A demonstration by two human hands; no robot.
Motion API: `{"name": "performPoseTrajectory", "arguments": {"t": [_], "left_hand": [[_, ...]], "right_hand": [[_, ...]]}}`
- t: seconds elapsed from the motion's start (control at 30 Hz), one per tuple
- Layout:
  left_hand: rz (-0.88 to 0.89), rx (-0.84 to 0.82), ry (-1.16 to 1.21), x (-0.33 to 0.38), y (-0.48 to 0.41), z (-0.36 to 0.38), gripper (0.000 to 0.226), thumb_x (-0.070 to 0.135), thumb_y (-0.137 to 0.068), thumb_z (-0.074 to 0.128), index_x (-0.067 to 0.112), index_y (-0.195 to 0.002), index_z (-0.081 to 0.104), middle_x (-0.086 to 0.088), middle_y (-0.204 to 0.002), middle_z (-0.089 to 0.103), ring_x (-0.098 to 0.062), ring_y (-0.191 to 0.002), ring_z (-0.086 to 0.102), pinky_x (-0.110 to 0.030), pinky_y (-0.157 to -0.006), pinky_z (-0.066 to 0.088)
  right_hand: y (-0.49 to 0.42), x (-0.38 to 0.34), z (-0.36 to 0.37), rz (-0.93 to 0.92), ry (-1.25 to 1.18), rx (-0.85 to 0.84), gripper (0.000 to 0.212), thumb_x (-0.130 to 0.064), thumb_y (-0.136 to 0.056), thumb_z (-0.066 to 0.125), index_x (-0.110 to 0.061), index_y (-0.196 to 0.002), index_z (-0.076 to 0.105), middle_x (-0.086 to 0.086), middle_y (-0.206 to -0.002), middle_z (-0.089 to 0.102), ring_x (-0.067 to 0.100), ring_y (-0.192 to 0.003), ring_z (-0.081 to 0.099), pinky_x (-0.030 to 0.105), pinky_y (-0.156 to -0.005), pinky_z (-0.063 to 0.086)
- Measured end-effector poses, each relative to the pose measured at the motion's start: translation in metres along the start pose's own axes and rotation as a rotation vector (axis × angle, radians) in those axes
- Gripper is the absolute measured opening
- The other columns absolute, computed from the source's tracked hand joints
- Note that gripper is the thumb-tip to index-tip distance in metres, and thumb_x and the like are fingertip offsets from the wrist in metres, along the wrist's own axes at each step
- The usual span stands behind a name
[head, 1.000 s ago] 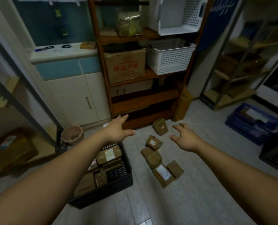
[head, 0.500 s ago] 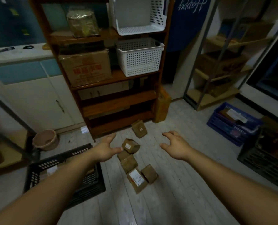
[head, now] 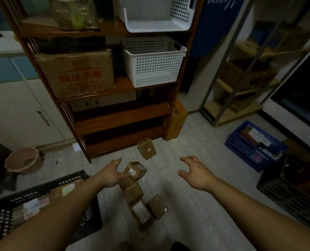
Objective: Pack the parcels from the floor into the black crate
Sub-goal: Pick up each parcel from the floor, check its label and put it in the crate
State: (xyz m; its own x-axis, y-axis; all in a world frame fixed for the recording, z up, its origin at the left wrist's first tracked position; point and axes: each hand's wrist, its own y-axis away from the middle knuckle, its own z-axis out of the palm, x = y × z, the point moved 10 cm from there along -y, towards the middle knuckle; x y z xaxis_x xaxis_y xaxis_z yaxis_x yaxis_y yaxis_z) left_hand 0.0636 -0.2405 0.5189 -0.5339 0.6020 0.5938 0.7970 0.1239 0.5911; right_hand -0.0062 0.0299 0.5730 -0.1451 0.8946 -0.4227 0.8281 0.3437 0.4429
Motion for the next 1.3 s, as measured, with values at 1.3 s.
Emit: {"name": "performPoseTrajectory", "arguments": {"t": [1.3], "left_hand": [[-0.284, 0.173, -0.132, -0.357, -0.397, 0.291, 0.121, 0.057, -0.064, 0.076, 0.033, -0.149, -0.007, -0.002, -0.157, -0.017, -0.027, -0.145, -0.014, -0.047, -0.116, 0.008]], "right_hand": [[-0.452, 0.125, 0.534, -0.582, 0.082, -0.557, 0.124, -0.041, -0.068, 0.081, -0.034, -0.149, -0.012, -0.003, -0.159, -0.006, 0.027, -0.146, 0.002, 0.047, -0.113, 0.021]]}}
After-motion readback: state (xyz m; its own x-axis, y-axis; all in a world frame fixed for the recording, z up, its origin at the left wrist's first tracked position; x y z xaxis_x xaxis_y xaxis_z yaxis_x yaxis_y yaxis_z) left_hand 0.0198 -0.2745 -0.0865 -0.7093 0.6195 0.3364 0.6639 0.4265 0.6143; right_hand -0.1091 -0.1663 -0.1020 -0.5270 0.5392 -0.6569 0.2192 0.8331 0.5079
